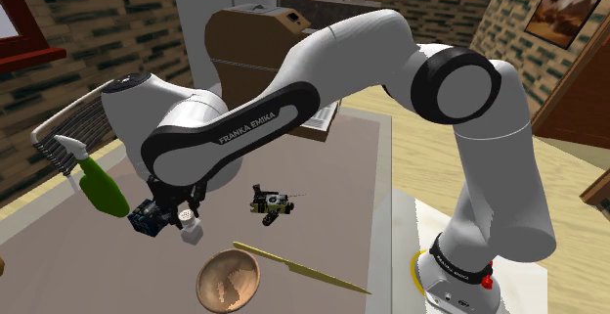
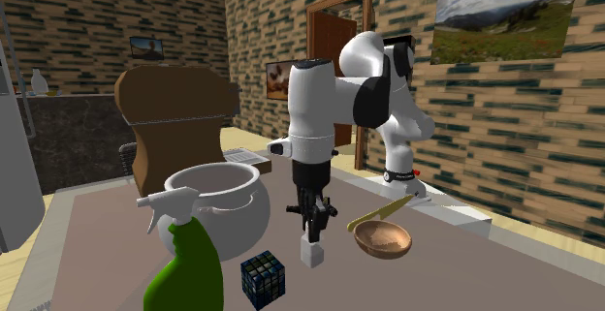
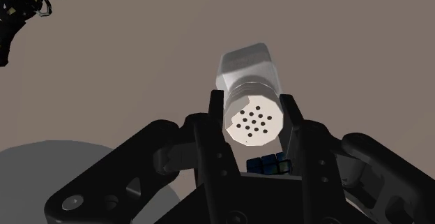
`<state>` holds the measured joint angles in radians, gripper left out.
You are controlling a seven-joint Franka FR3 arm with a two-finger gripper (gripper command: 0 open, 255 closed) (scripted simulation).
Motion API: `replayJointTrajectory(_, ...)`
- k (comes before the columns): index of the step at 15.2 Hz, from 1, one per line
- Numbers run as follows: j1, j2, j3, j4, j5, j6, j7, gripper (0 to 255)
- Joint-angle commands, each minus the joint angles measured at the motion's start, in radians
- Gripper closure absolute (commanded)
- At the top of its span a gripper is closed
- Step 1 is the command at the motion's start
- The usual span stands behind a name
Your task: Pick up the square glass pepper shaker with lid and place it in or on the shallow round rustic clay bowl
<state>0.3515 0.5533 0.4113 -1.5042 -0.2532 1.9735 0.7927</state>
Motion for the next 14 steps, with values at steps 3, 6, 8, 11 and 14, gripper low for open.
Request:
replayJointTrajectory(3,0.000,0.000,0.000,0.000,0.000,0.000,0.000,255)
replayJointTrajectory(6,0.000,-0.013,0.004,0.021,0.006,-0.033,-0.005,255)
replayJointTrajectory(8,0.000,-0.021,0.006,0.036,0.011,-0.055,-0.008,255)
replayJointTrajectory(11,0.000,-0.031,0.009,0.062,0.016,-0.090,-0.012,255)
replayJointTrajectory(14,0.002,-0.039,0.011,0.090,0.021,-0.125,-0.017,255)
